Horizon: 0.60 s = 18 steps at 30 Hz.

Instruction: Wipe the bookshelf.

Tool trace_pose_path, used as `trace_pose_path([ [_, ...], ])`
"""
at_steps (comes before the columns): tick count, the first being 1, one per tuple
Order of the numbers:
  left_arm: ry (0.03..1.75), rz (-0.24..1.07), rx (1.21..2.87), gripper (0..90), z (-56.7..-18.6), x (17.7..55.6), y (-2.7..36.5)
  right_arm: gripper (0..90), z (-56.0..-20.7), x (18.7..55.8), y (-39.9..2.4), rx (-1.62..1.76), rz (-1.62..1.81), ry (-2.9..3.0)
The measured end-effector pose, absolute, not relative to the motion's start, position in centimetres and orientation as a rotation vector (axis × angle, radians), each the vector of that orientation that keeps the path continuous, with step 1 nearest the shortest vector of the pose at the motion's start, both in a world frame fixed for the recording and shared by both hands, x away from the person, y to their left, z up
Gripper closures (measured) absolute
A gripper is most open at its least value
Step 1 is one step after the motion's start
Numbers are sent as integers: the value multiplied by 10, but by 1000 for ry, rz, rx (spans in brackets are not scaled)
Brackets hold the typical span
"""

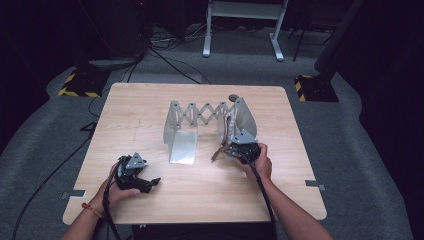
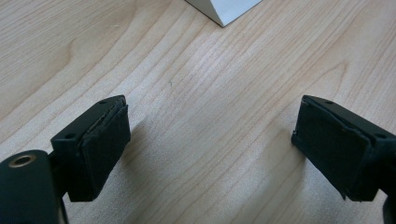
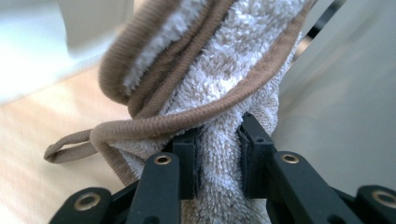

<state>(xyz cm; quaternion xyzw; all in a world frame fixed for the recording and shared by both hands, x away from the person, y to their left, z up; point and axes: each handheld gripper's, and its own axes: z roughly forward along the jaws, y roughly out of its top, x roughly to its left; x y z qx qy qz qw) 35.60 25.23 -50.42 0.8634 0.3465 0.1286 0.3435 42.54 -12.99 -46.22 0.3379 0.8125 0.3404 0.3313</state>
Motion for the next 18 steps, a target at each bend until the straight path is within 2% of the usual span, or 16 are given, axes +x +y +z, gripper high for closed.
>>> trace_pose_path([
  [5,900,334,2245,111,-504,356,252,726,-427,424,-131,841,960,1993],
  [8,902,334,2244,112,-504,356,252,725,-420,424,-124,798,919,1957],
  [18,897,335,2245,112,-504,356,252,725,-479,441,-105,803,736,2048],
])
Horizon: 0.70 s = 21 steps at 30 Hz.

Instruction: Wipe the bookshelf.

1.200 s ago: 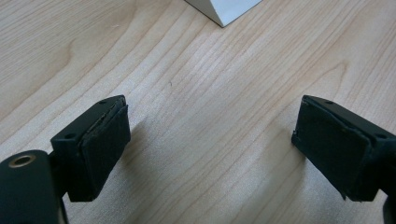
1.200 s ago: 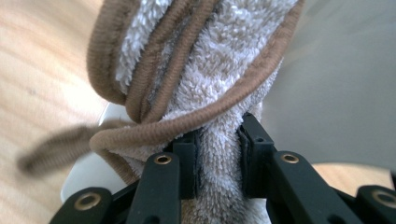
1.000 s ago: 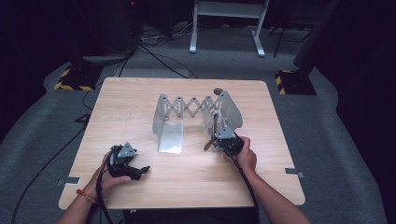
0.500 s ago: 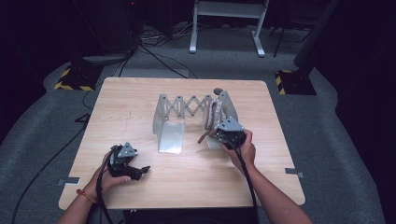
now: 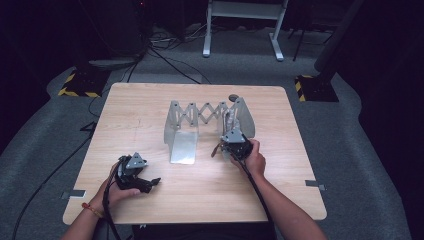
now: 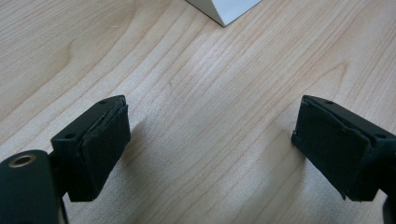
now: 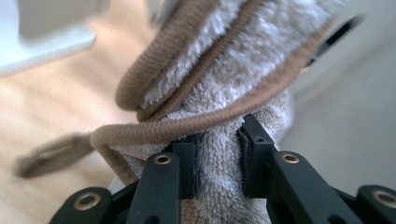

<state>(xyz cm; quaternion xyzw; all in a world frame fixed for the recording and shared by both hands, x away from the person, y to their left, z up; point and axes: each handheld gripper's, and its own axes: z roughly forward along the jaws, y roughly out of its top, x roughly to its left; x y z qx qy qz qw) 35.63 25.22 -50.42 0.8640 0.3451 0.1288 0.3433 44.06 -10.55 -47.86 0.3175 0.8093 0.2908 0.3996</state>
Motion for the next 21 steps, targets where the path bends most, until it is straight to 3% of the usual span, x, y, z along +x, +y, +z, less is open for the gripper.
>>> trace_pose_path([
  [6,901,333,2242,113,-504,356,252,725,-498,449,-108,861,707,2111],
  [21,897,336,2244,115,-504,356,252,725,-480,429,-130,876,686,2359],
])
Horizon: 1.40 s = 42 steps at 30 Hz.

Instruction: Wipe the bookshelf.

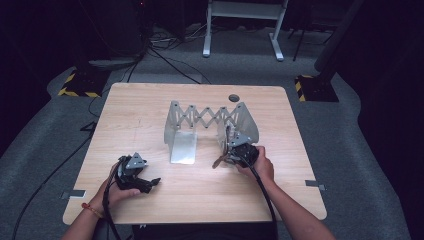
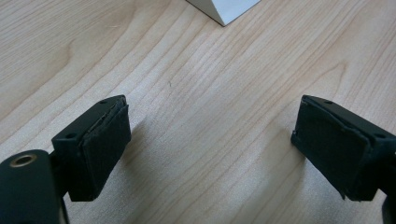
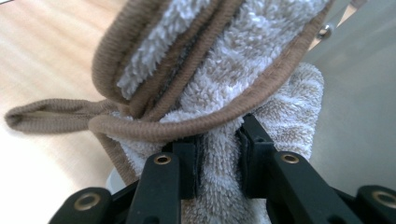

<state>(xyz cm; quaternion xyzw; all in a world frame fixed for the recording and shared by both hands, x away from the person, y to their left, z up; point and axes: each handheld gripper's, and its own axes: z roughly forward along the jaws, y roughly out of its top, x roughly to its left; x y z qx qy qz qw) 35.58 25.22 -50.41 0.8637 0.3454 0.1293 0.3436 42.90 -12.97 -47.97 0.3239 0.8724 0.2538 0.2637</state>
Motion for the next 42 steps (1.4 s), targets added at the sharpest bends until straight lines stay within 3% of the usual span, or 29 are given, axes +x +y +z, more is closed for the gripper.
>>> trace_pose_path([
  [11,898,336,2243,115,-504,356,252,724,-442,416,-120,788,760,2096],
  [22,899,335,2242,115,-504,356,252,724,-489,441,-101,777,567,2075],
  [28,899,334,2242,115,-504,355,252,728,-497,438,-102,784,540,2107],
  [42,898,335,2243,116,-504,355,252,729,-433,409,-111,716,593,1912],
])
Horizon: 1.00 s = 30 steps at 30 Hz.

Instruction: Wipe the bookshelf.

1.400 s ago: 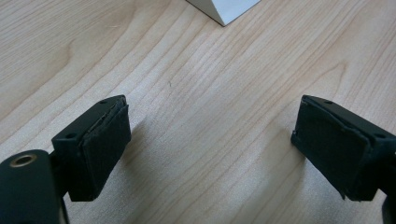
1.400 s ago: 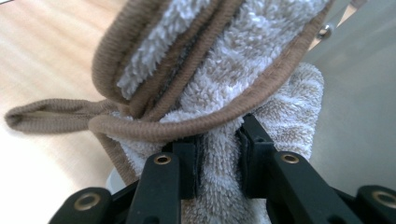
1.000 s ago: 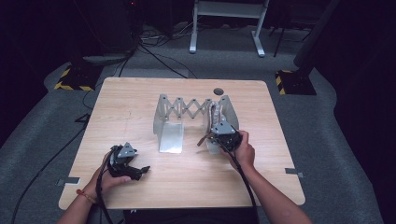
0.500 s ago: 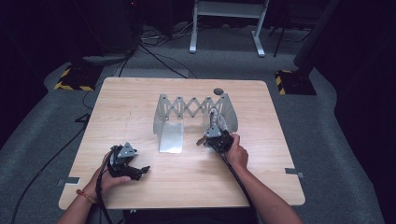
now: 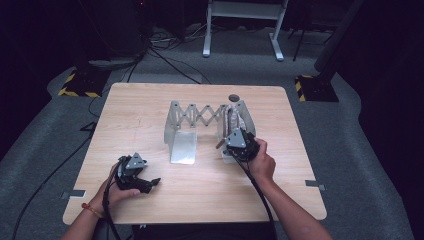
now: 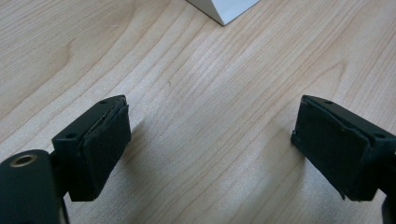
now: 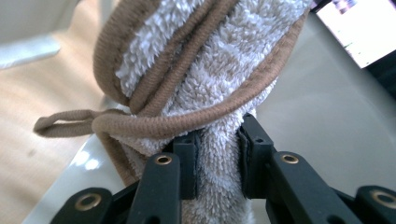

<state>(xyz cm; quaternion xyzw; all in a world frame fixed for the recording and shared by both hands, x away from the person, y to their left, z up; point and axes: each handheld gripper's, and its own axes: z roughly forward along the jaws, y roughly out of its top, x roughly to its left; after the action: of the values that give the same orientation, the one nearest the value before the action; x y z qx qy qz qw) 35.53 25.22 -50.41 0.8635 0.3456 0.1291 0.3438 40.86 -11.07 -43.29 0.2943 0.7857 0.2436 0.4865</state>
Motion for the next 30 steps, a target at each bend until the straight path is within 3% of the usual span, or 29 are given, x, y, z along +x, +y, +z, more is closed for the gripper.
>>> trace_pose_path([
  [7,899,333,2242,115,-504,355,252,727,-403,409,-123,749,665,1848],
  [23,900,333,2242,115,-504,355,252,728,-477,422,-132,878,611,2122],
  [30,898,336,2244,116,-504,355,252,728,-462,396,-132,835,749,2135],
])
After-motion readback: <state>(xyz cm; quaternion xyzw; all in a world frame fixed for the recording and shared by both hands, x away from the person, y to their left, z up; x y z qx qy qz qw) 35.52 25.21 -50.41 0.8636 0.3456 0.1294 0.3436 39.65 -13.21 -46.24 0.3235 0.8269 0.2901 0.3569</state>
